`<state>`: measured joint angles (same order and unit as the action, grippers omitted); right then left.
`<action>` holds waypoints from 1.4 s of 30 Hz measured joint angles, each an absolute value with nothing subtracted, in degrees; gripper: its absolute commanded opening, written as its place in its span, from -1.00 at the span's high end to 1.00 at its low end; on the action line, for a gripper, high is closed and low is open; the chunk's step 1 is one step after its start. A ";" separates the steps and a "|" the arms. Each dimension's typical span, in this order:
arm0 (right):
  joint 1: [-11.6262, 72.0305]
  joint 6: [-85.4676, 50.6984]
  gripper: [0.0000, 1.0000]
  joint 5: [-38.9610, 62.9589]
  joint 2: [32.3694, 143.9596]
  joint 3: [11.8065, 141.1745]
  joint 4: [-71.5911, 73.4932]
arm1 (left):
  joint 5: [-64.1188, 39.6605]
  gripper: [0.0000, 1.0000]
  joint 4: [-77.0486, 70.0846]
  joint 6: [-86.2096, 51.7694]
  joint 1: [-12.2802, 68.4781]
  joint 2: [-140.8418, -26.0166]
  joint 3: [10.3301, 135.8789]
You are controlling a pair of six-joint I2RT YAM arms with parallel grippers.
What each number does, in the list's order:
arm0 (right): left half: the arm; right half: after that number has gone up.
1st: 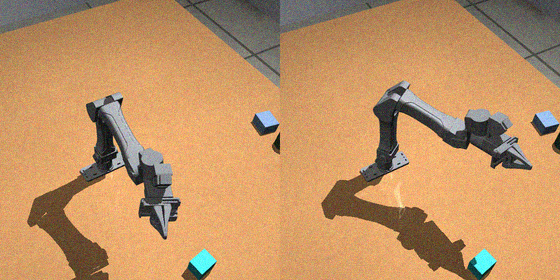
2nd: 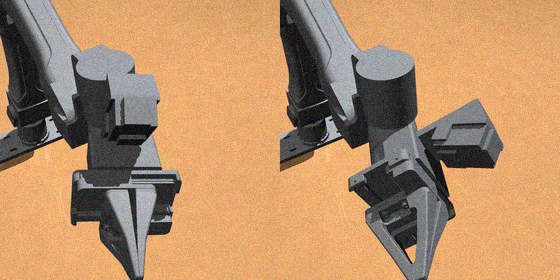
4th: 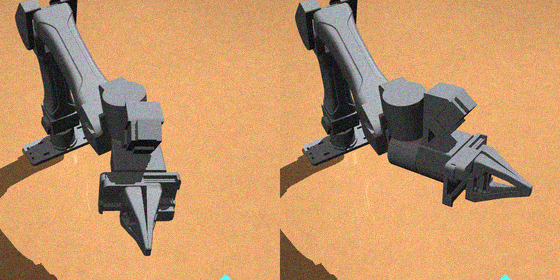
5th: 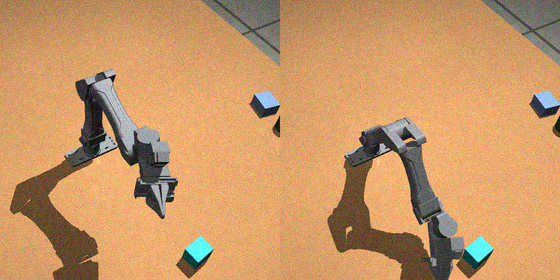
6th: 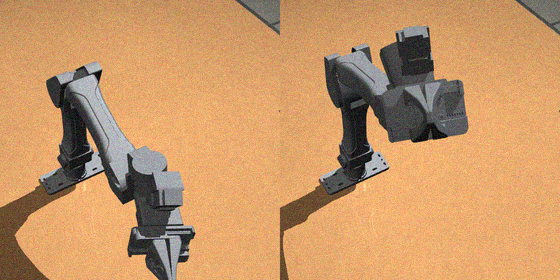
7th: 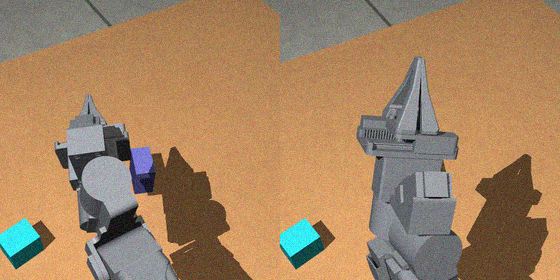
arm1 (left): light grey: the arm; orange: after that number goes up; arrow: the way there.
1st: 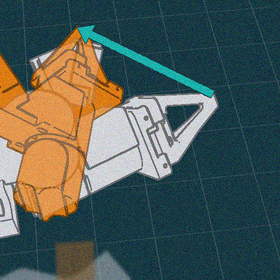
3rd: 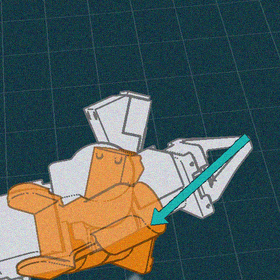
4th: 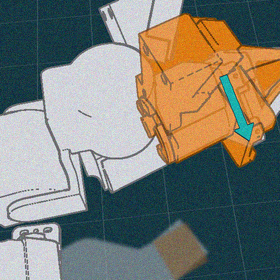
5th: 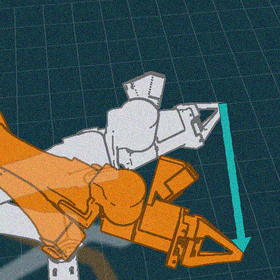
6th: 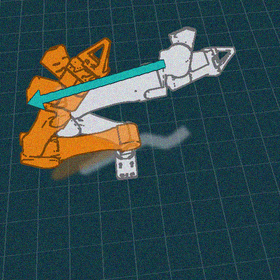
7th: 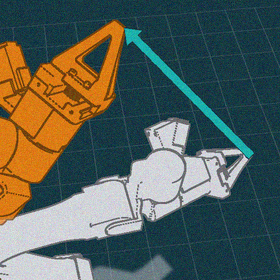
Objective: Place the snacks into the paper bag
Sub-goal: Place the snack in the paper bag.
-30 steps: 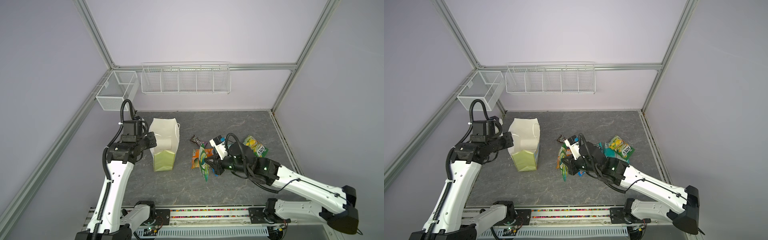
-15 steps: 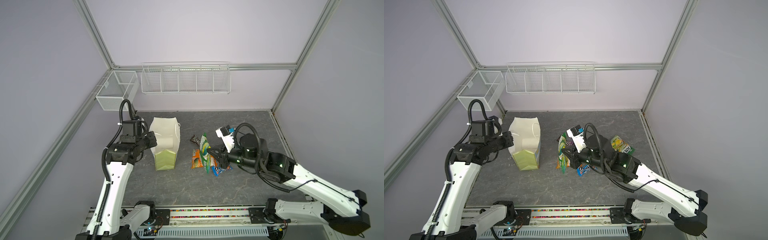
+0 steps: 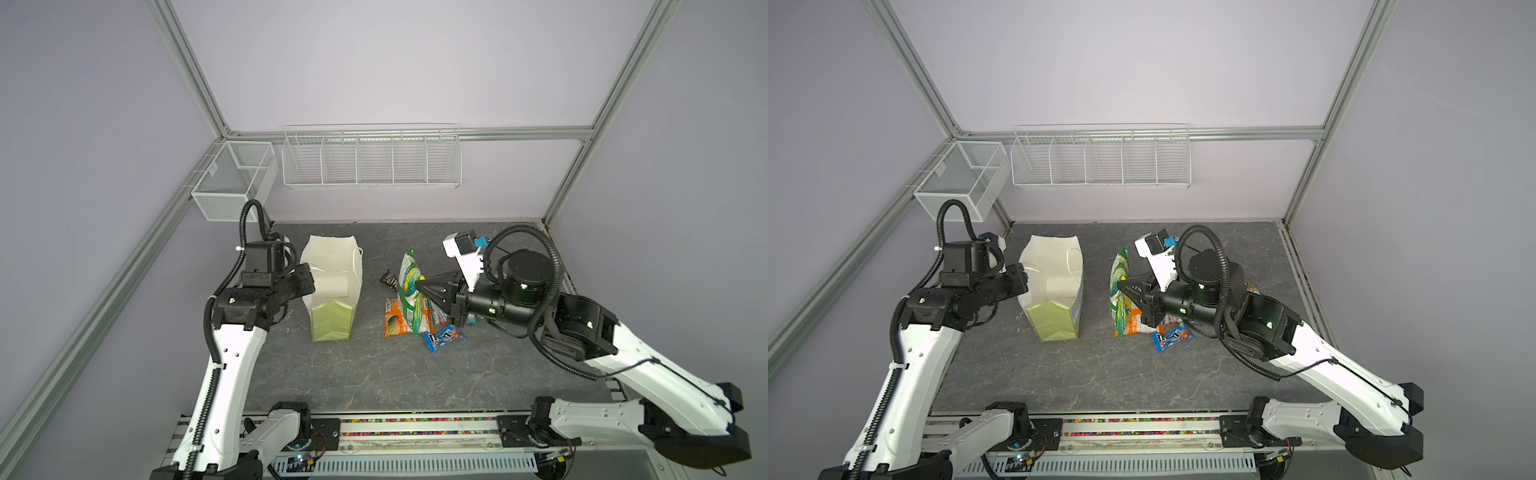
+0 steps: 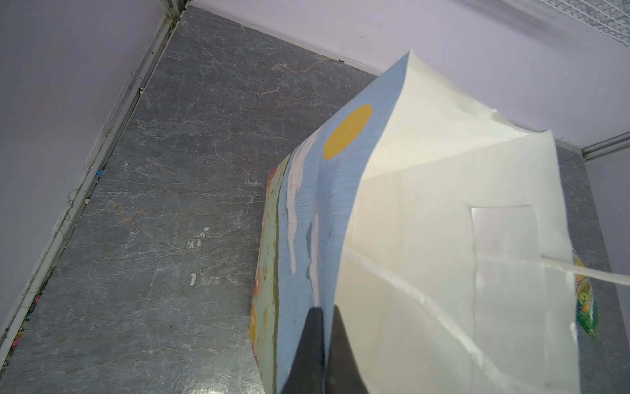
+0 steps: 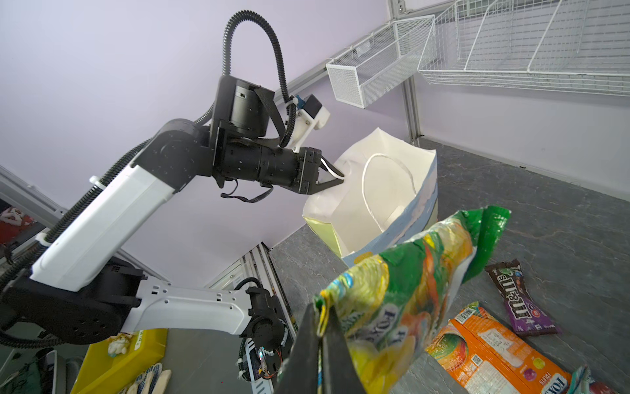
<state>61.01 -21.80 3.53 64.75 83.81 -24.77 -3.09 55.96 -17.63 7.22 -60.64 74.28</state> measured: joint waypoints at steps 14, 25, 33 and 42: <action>61.01 -22.74 0.87 13.72 70.61 92.55 -22.79 | -3.05 1.00 55.99 -17.61 8.99 -61.71 74.28; 61.01 -27.24 0.87 21.82 76.42 96.90 -16.64 | -1.50 1.00 56.66 -17.61 12.10 -62.63 74.32; 60.90 -27.46 0.87 21.89 82.70 101.19 -16.45 | 0.34 1.00 57.14 -17.61 14.39 -63.02 74.37; 57.69 -30.09 0.87 21.30 87.37 100.20 -15.92 | 0.89 1.00 57.41 -18.02 15.03 -63.05 74.37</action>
<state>57.69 -30.09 21.30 87.37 100.20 -15.92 0.89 57.41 -18.02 15.03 -63.05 74.37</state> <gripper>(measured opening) 0.068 0.047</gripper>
